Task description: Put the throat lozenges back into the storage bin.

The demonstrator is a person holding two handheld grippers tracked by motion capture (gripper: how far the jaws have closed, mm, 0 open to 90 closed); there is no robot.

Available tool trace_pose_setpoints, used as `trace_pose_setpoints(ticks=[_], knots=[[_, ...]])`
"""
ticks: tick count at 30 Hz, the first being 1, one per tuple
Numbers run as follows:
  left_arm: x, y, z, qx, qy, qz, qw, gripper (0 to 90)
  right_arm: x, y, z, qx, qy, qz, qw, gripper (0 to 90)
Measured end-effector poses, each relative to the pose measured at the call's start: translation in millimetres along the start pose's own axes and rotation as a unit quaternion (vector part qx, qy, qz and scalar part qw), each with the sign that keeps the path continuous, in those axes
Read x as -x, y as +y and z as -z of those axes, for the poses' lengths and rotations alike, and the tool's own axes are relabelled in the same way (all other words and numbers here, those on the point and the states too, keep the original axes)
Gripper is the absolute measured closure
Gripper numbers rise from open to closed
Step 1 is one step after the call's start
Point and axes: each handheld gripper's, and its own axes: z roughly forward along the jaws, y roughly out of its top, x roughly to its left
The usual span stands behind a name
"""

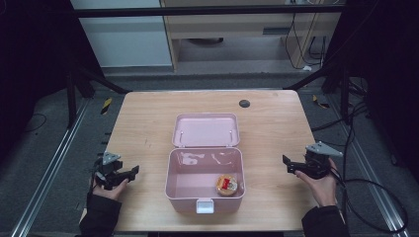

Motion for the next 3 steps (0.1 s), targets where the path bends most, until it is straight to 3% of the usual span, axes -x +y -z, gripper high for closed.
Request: trace_pose_setpoints(ticks=[3], knots=[[-1.5, -0.5, -0.3, -0.002, 0.004, 0.003, 1.0000, 31.3, 5.2, -6.5, -2.9, -0.003, -0.011, -0.011, 0.9999, 3.1]])
